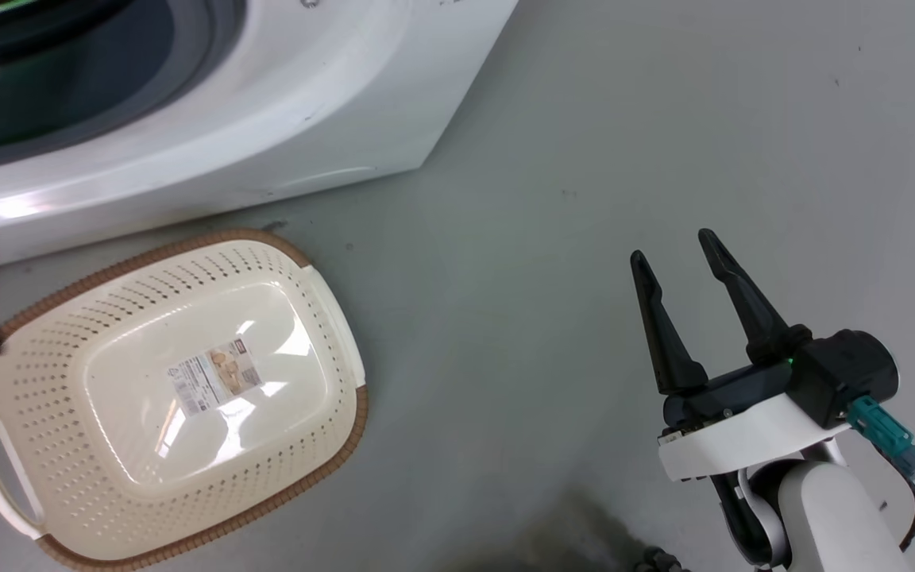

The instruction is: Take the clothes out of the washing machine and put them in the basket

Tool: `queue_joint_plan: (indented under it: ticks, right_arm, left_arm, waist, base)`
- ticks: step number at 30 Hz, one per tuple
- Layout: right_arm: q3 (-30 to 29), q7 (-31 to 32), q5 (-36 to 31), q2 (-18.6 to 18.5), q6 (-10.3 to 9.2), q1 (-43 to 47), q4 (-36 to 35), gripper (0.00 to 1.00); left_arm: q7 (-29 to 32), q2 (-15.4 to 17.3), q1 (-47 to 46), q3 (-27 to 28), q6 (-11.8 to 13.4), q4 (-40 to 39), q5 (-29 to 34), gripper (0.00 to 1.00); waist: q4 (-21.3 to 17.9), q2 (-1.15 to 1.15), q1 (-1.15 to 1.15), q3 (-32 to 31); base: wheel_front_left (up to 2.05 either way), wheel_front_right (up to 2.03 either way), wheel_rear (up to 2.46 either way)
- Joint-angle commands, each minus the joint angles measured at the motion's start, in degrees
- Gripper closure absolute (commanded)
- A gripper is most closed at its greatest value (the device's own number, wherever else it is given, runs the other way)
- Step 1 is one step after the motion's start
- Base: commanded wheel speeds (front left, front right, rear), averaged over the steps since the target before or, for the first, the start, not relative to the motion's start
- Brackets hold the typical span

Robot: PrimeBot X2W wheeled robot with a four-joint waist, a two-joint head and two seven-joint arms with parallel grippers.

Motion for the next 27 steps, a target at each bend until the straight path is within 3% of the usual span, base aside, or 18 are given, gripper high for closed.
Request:
queue_joint_plan:
  ticks: [1, 7, 12, 18, 27]
  right_arm:
    - [-0.51, 0.23, -0.51, 0.02, -0.02, -0.16, 0.13, 0.0]
    - [-2.17, 1.28, -0.99, 0.01, -0.02, 1.74, 0.41, 0.0]
    - [-4.0, 2.34, -1.33, 0.03, -0.02, 3.65, 0.44, 0.0]
    - [-4.7, 3.7, -1.25, 0.01, -0.03, 6.11, 0.14, 0.0]
    - [-6.4, 5.1, -1.08, 0.0, -0.02, 9.48, -0.19, 0.0]
  left_arm:
    - [-3.12, -0.62, 1.66, -0.24, -0.02, -0.48, -0.05, 1.0]
    - [-16.17, -3.59, 6.54, 0.08, -0.63, 0.37, -1.92, 1.0]
    - [-22.39, -6.39, 10.05, -0.1, -1.43, 2.76, -3.26, 1.0]
    - [-24.4, -8.89, 15.57, -0.16, -1.98, 2.59, -3.7, 1.0]
    - [-24.52, -11.36, 26.01, 1.86, -2.06, -7.41, -3.75, 1.0]
  waist:
    - [1.12, 0.0, 0.0, -2.51]
    - [3.1, 0.0, 0.0, -7.9]
    - [5.37, 0.0, 0.0, -12.79]
    - [7.52, 0.0, 0.0, -18.71]
    - [9.9, 0.0, 0.0, -25.39]
  base:
    - [0.0, 0.0, 0.0]
    - [0.0, 0.0, 0.0]
    - [0.0, 0.0, 0.0]
    - [0.0, 0.0, 0.0]
    - [0.0, 0.0, 0.0]
